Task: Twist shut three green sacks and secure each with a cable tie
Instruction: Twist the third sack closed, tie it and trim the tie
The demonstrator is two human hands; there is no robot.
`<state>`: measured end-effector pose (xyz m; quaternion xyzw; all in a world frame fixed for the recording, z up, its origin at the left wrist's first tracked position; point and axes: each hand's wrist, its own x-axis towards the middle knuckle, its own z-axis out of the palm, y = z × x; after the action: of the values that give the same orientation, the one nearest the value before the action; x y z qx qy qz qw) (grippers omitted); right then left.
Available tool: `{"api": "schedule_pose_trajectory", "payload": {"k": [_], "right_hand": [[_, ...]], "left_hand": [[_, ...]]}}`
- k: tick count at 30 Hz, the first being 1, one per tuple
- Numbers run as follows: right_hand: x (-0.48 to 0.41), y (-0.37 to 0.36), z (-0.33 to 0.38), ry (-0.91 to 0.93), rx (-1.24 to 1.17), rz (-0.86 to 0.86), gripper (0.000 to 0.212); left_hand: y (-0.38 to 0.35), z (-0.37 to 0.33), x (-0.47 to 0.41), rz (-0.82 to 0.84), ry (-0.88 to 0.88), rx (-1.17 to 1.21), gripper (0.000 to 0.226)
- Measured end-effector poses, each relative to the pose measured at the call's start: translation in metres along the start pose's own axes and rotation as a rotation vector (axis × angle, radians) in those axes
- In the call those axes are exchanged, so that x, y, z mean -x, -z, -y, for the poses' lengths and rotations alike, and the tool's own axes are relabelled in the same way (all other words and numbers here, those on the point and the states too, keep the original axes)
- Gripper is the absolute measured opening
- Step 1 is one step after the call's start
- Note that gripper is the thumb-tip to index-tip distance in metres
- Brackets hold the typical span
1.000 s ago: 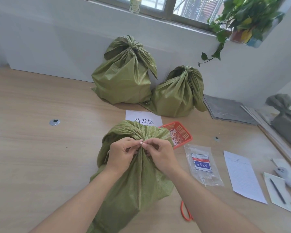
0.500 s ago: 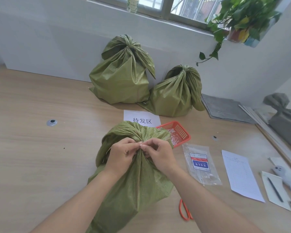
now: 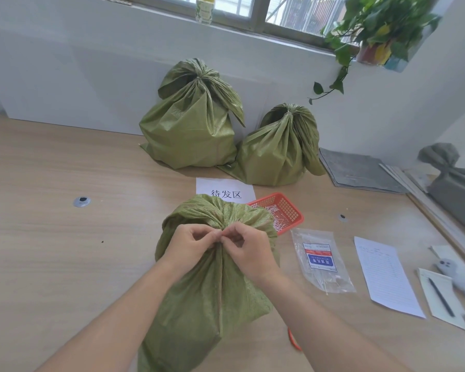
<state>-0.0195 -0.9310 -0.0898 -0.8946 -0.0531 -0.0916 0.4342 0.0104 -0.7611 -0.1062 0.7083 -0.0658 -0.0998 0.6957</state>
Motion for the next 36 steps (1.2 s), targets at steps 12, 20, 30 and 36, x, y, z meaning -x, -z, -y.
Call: {"api": "schedule_pose_trajectory", "payload": {"k": [12,20,30,36], "right_hand": [[0.002,-0.005,-0.015,0.186,0.197,-0.071,0.005],[0.007,-0.012,-0.021,0.216,0.303,-0.121,0.008],[0.010,-0.011,-0.012,0.235,0.298,-0.119,0.010],[0.012,-0.010,-0.011,0.226,0.233,-0.162,0.010]], "left_hand": [[0.003,-0.010,0.001,0.061,0.055,-0.015,0.018],[0.012,-0.011,0.006,0.011,0.084,-0.108,0.014],[0.011,-0.017,0.011,0.144,-0.144,-0.484,0.036],[0.007,-0.027,0.016,0.191,-0.069,-0.264,0.033]]}}
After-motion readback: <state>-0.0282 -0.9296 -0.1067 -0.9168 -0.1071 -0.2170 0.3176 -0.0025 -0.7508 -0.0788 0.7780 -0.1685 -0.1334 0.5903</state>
